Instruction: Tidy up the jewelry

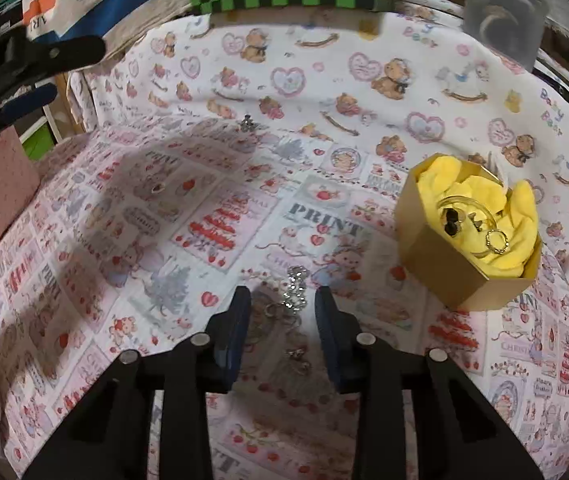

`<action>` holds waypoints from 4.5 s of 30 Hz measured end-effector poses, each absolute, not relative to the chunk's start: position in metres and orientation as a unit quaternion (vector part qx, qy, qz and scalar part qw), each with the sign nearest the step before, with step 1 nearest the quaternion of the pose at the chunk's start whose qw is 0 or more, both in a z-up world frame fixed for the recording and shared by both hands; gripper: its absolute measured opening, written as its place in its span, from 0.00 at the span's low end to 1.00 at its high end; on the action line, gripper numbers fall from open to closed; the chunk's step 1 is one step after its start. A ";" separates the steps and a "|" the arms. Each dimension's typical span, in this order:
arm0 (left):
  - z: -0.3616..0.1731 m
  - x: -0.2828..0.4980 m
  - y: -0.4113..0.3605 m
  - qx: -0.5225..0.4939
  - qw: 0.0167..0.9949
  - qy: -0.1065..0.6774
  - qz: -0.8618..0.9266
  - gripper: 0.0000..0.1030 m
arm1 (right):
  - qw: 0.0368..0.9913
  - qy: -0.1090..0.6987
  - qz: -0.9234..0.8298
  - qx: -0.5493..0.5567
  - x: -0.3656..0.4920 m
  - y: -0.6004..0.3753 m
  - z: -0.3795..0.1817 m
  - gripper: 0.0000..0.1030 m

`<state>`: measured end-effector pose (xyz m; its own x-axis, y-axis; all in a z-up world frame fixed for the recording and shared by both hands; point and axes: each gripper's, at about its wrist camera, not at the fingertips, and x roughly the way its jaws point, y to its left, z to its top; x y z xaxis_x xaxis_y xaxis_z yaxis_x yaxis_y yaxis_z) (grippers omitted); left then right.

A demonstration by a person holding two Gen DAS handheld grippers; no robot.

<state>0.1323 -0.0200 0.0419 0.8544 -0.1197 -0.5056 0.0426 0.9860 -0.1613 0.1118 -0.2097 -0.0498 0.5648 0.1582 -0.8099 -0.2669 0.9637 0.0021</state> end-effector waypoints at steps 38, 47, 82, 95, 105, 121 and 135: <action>-0.036 0.186 -0.045 -0.012 0.888 0.450 -0.092 0.67 | 0.923 0.336 0.166 0.085 0.090 -0.267 0.026 0.02; -0.047 0.192 -0.044 -0.003 0.879 0.469 -0.088 0.24 | 0.958 0.244 0.124 0.080 0.070 -0.292 0.067 0.02; 0.026 0.153 -0.055 -0.040 0.909 0.383 -0.159 0.12 | 0.951 0.275 0.049 0.131 0.131 -0.365 0.026 0.19; 0.067 0.157 -0.162 -0.005 0.896 0.373 -0.242 0.12 | 0.931 0.299 0.014 0.209 0.127 -0.414 0.018 0.48; 0.039 0.195 -0.243 -0.022 0.868 0.398 -0.296 0.12 | 0.896 0.320 -0.020 0.307 0.128 -0.455 -0.016 0.54; 0.067 0.173 -0.169 -0.004 0.934 0.280 -0.222 0.68 | 0.934 0.293 -0.005 0.205 0.120 -0.413 0.006 0.65; 0.074 0.184 -0.098 0.019 0.964 0.222 -0.149 0.95 | 0.955 0.273 0.010 0.115 0.111 -0.370 0.017 0.72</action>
<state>0.1844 -0.0983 0.0738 0.8575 -0.2779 -0.4330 0.2945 0.9552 -0.0299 0.1114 -0.3697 0.0173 0.8512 0.0821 -0.5184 0.0430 0.9735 0.2247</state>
